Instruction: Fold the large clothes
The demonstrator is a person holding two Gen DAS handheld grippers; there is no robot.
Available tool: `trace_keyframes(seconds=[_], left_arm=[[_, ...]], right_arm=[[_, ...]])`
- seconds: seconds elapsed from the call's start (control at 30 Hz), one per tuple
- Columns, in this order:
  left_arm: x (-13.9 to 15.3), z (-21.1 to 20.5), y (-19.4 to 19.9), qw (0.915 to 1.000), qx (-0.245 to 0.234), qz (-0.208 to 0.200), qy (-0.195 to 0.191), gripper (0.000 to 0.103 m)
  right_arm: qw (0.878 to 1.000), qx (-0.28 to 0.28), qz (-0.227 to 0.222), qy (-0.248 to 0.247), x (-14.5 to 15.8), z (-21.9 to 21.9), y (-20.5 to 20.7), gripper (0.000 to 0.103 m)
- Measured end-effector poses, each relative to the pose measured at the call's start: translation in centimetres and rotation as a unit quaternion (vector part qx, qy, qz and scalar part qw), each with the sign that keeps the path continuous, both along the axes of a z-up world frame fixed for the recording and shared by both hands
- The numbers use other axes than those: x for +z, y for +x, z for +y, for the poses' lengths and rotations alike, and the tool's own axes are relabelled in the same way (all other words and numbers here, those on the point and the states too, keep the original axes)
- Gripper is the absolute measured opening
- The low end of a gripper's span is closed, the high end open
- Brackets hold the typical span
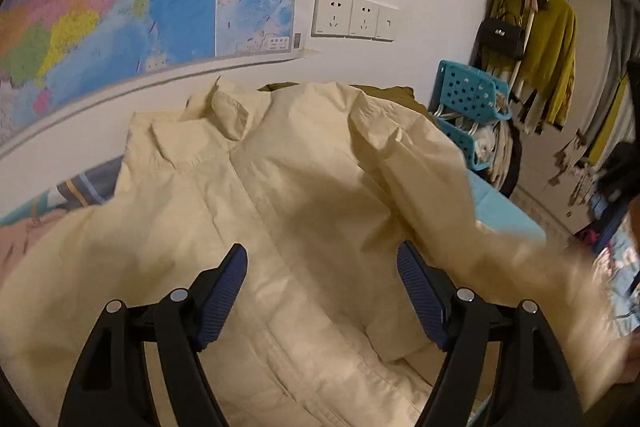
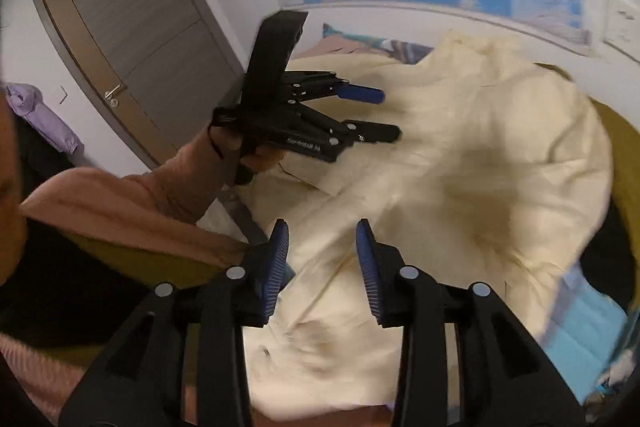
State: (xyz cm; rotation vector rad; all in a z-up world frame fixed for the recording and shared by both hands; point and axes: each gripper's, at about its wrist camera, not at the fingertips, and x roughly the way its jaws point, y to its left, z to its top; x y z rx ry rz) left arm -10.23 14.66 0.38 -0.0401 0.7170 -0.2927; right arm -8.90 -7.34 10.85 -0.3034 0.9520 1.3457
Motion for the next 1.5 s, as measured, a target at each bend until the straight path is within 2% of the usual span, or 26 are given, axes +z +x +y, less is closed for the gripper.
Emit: trace_keyframes(seconds=[0.1,0.13,0.2,0.27,0.4,0.5,0.53,0.57,0.6,0.63,0.67,0.7,0.73,0.83,0.87,0.93,1.03,1.07,1.1,1.17,1.2,1.27,1.3,1.37,1.4,1.5], left_arm=[[-0.5,0.9,-1.6,0.9998,-0.001,0.012,-0.017,0.075],[-0.7,1.2,-2.2,0.9994,-0.007,0.019,-0.027,0.075],[-1.4,1.2,-3.3,0.9977,-0.032,0.034,-0.049,0.077],[-2.4,0.2,-4.4,0.9938,-0.071,0.051,-0.068,0.08],[-5.1,-3.2,-5.5,0.9817,-0.136,0.104,-0.083,0.082],[-7.1,-5.8,-5.6,0.9723,-0.17,0.14,-0.077,0.083],[-8.0,-6.5,-5.4,0.9668,-0.18,0.164,-0.079,0.083],[-8.8,-6.9,-5.1,0.9621,-0.184,0.184,-0.08,0.077],[-9.1,-7.1,-4.9,0.9617,-0.184,0.189,-0.074,0.052],[-9.4,-7.1,-4.6,0.9597,-0.188,0.196,-0.071,0.035],[-9.5,-6.9,-4.3,0.9563,-0.189,0.209,-0.078,0.015],[-9.3,-6.2,-3.8,0.9527,-0.189,0.219,-0.093,0.007],[-8.6,-5.5,-3.5,0.9558,-0.187,0.21,-0.087,0.006],[-5.2,-2.9,-2.5,0.9743,-0.154,0.161,-0.038,0.006],[-4.1,-2.1,-2.0,0.978,-0.145,0.148,-0.028,0.006],[-1.1,-0.1,0.0,0.9884,-0.108,0.104,0.024,0.008],[0.5,2.0,4.0,0.9917,-0.071,0.094,0.052,0.018],[0.1,2.4,5.3,0.9914,-0.048,0.097,0.074,0.029],[-0.5,2.5,6.2,0.9897,-0.023,0.095,0.104,0.049],[-2.1,3.9,8.0,0.9867,0.02,0.1,0.126,0.058],[-3.1,4.7,8.6,0.9851,0.03,0.119,0.12,0.058],[-4.4,7.3,8.5,0.9829,0.048,0.156,0.086,0.064],[-4.7,8.1,8.4,0.9826,0.048,0.165,0.071,0.068],[-5.2,9.5,7.0,0.9837,0.049,0.166,0.048,0.077],[-5.4,10.0,6.4,0.9843,0.049,0.165,0.039,0.082],[-6.2,10.5,5.7,0.9836,0.045,0.173,0.028,0.082]], right_arm=[[1.0,-0.019,-0.014,0.006,-0.6,0.7,2.0,0.043],[0.999,-0.045,-0.029,0.009,-0.6,0.0,3.1,0.053],[0.991,-0.129,-0.038,0.026,-0.9,-1.8,6.3,0.065],[0.975,-0.217,-0.038,0.02,-2.4,-3.5,10.1,0.077],[0.953,-0.301,-0.009,-0.019,-7.2,-3.4,16.2,0.08],[0.953,-0.302,0.026,-0.032,-10.3,-1.7,19.5,0.081],[0.954,-0.295,0.032,-0.033,-10.7,-1.1,20.0,0.079],[0.957,-0.286,0.044,-0.027,-11.1,-0.7,20.6,0.063],[0.959,-0.277,0.047,-0.026,-11.3,-0.1,21.1,0.048],[0.961,-0.272,0.052,-0.023,-11.2,-0.1,21.3,0.018],[0.962,-0.266,0.059,-0.015,-11.0,-0.1,21.2,0.013],[0.963,-0.265,0.057,-0.007,-10.5,-0.5,21.4,0.012],[0.961,-0.273,0.04,-0.003,-9.5,-0.9,21.5,0.009],[0.952,-0.299,0.043,0.042,-7.2,-3.6,22.5,0.008],[0.949,-0.308,0.048,0.058,-6.6,-4.6,23.0,0.008],[0.943,-0.322,0.05,0.07,-6.1,-5.7,23.7,0.008],[0.934,-0.347,0.057,0.062,-7.1,-5.7,24.7,0.008],[0.931,-0.357,0.059,0.055,-7.7,-5.7,25.6,0.009],[0.924,-0.374,0.065,0.045,-8.8,-5.6,26.1,0.009],[0.918,-0.389,0.072,0.035,-10.2,-5.9,26.9,0.011],[0.911,-0.402,0.08,0.041,-10.9,-6.2,27.2,0.013],[0.903,-0.418,0.088,0.048,-11.3,-6.9,27.3,0.036],[0.901,-0.423,0.081,0.052,-11.1,-7.2,27.1,0.04],[0.907,-0.416,0.045,0.052,-9.9,-7.4,26.0,0.055],[0.908,-0.415,0.024,0.051,-9.1,-7.7,25.4,0.058],[0.918,-0.388,-0.049,0.062,-6.5,-7.2,22.3,0.06]])
